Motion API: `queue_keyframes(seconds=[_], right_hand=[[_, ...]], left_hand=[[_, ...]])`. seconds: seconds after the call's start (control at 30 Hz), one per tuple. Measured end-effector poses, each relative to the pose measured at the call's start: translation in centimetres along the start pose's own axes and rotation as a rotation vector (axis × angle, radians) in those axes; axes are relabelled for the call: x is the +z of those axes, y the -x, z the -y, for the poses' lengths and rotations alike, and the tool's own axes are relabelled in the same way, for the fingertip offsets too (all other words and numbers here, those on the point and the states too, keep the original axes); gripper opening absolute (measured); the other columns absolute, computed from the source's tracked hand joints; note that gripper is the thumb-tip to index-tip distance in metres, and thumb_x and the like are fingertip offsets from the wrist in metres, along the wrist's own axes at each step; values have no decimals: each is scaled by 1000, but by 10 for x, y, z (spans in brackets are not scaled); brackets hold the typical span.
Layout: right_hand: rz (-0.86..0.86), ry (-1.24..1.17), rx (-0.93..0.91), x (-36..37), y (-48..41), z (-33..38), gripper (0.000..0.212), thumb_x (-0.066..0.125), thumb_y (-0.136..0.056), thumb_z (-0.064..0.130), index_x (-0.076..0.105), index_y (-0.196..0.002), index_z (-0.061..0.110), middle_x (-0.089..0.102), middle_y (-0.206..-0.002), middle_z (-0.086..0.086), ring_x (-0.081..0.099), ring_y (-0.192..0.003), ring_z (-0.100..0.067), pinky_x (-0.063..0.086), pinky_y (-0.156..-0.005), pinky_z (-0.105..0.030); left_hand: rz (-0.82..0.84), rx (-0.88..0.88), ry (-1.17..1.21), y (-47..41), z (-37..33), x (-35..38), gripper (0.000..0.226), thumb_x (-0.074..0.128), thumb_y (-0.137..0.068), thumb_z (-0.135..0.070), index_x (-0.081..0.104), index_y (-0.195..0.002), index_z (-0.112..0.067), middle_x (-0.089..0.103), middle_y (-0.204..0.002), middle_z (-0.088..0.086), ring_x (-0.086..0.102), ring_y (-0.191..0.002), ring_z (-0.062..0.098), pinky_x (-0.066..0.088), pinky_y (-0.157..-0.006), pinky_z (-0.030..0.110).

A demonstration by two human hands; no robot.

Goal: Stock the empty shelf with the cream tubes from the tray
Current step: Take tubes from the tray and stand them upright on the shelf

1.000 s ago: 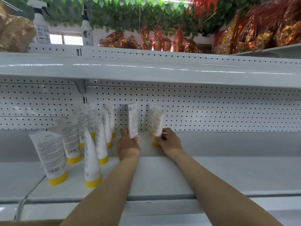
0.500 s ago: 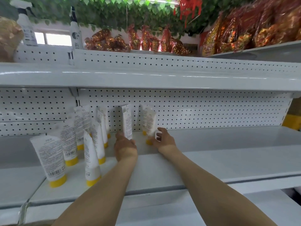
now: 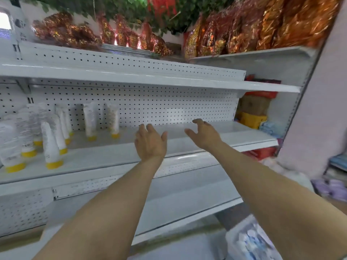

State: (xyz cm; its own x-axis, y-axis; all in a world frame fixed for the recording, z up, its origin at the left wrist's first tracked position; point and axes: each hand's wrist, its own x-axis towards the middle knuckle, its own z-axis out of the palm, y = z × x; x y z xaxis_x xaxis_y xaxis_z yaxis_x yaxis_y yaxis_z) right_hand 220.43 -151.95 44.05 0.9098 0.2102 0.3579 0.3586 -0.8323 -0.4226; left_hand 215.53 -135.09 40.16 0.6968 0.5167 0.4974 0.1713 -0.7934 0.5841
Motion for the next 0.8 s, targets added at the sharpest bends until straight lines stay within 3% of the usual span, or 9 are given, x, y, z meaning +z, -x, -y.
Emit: queue_keyframes(seconds=[0.2, 0.4, 0.63, 0.8], right_hand=[[-91, 21, 190, -98, 93, -109, 67, 47, -95, 55, 37, -144, 11, 52, -135, -17, 50, -124, -33, 41, -98, -37], [-146, 65, 367, -148, 166, -195, 64, 50, -94, 51, 38, -142, 10, 56, -135, -17, 53, -122, -36, 43, -96, -39], [-133, 14, 527, -157, 199, -280, 58, 47, -95, 51, 41, -138, 12, 54, -135, -16, 51, -122, -34, 39, -97, -37], [-73, 40, 629, -128, 181, -358, 61, 48, -96, 51, 40, -141, 11, 54, -137, -13, 50, -125, -31, 37, -98, -33]], left_hand=[[168, 125, 104, 102, -120, 22, 60, 45, -94, -51, 40, -136, -9, 39, -140, 13, 40, -124, 31, 42, -94, 44], [311, 199, 142, 187, -196, 52, 58, 47, -93, -50, 43, -134, -10, 43, -137, 12, 42, -124, 31, 43, -93, 45], [425, 264, 102, 231, -244, 117, 58, 47, -92, -53, 45, -130, -9, 48, -131, 13, 46, -119, 31, 43, -90, 45], [533, 258, 88, 240, -251, 213, 61, 42, -92, -57, 44, -130, -9, 48, -129, 13, 46, -118, 31, 43, -85, 44]])
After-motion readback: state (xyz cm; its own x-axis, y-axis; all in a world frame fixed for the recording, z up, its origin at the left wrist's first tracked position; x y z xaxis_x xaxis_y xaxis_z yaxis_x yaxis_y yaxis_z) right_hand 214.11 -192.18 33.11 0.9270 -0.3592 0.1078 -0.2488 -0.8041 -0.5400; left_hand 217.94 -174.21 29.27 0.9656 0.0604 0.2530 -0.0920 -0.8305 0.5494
